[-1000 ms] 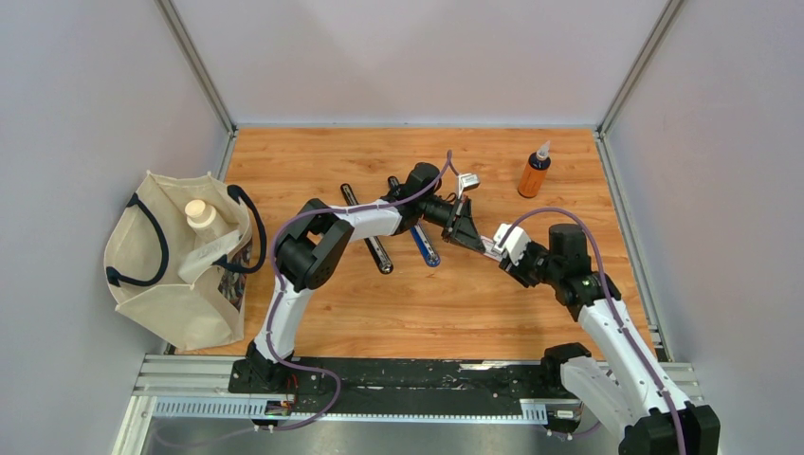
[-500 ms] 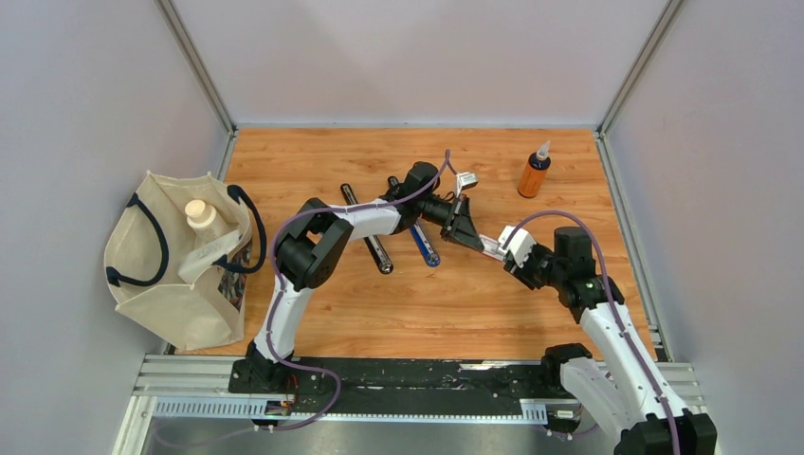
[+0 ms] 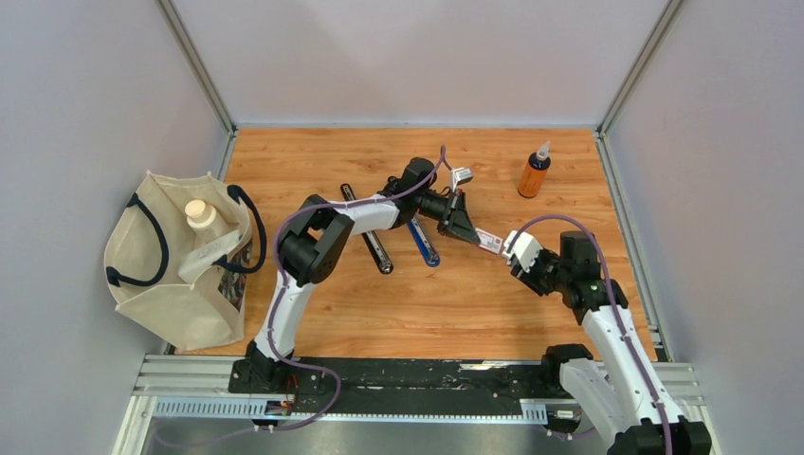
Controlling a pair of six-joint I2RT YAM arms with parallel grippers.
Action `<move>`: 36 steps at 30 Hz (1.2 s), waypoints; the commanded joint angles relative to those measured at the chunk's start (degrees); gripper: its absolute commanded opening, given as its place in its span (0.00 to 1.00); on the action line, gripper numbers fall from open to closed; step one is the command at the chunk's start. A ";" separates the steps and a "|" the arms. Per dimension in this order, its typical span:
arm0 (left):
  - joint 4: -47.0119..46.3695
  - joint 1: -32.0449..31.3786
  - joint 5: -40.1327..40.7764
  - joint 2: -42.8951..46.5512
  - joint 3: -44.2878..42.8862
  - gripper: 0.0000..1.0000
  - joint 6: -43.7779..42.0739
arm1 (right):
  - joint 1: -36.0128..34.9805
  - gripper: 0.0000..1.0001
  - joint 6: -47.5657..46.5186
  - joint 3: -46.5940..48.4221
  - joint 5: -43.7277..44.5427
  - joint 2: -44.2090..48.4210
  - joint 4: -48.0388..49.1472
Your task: Load the staples into the stapler
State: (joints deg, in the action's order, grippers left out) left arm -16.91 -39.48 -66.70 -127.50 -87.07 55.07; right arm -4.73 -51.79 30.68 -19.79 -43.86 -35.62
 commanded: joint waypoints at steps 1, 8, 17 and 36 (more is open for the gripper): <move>1.70 0.90 0.16 -2.75 -4.51 0.01 -1.98 | 1.04 0.40 -2.44 -0.09 0.81 0.88 -2.17; 6.52 1.25 0.69 -9.94 -16.44 0.11 -2.86 | 1.04 0.40 -2.61 0.00 -0.42 0.70 -3.41; 11.18 2.57 2.18 -11.90 -20.25 0.75 -4.08 | 1.04 0.40 -2.61 1.58 -2.09 0.26 -5.25; 49.13 2.75 24.84 -6.52 -36.04 0.82 -28.33 | 0.96 0.41 -1.38 3.25 -3.76 0.70 -6.22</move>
State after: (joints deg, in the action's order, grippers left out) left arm 19.73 -36.36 -48.21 -136.31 -113.84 34.81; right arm -3.92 -53.60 31.24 -22.09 -43.83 -41.41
